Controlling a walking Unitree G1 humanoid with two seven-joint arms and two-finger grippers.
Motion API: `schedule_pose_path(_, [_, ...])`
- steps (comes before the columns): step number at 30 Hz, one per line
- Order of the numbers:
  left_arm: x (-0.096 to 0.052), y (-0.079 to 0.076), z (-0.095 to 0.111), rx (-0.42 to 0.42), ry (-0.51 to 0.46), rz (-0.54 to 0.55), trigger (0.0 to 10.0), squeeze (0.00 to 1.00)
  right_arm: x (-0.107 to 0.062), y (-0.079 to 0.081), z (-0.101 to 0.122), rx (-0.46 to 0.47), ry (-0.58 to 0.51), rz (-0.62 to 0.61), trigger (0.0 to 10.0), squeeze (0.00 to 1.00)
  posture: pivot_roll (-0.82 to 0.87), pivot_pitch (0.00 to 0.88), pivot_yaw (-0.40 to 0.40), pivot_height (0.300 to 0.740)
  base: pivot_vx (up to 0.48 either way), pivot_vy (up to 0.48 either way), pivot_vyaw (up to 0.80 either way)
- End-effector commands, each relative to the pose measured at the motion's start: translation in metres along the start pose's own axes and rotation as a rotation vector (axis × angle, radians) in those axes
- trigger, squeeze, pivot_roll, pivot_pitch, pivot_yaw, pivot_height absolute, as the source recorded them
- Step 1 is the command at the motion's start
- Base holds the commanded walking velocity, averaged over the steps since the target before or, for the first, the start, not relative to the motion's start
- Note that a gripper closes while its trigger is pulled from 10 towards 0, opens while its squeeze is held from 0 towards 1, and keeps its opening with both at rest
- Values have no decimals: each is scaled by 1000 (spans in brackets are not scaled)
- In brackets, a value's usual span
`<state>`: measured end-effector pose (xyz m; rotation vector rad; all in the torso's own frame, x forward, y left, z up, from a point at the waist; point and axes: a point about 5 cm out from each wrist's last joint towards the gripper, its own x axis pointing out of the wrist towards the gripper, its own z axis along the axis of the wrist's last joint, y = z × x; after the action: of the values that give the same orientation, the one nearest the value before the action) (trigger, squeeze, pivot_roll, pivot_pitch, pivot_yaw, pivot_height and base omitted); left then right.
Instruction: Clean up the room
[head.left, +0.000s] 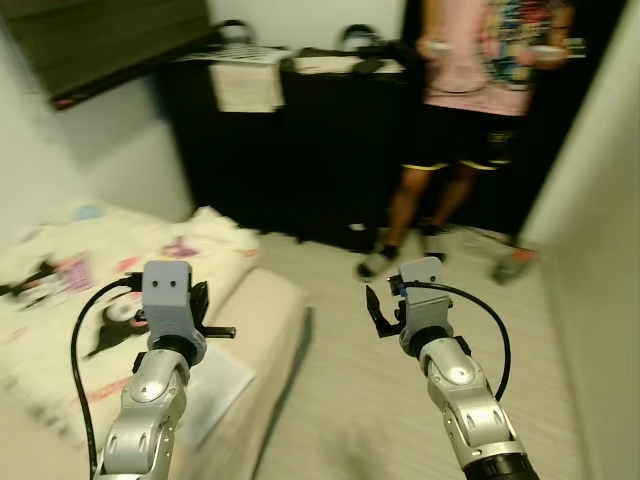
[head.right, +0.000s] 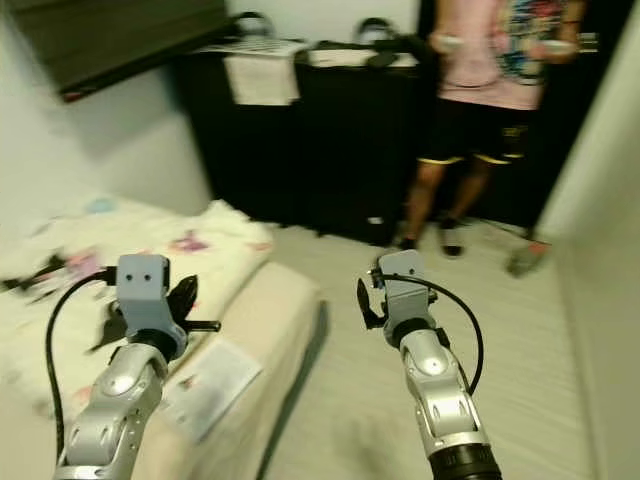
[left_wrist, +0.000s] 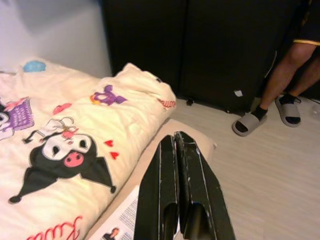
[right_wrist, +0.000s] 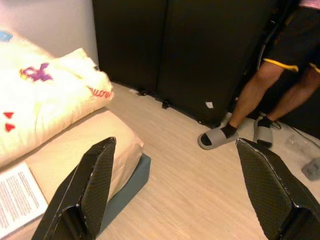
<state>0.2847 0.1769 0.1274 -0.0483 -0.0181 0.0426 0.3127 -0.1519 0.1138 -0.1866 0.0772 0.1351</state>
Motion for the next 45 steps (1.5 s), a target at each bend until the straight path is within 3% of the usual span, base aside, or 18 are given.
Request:
schedule_pose_path(1, [-1, -1, -6, 8, 30, -8, 10000, 0, -1, 2, -3, -3, 10, 4, 10000, 0, -58, 29, -19, 740, 0, 0, 800])
schedule_pose_path(45, [-1, -2, -7, 28, 42, -43, 10000, 0, 1, 9, -4, 15, 8, 30, 10000, 0, -45, 19, -15, 740, 0, 0, 800])
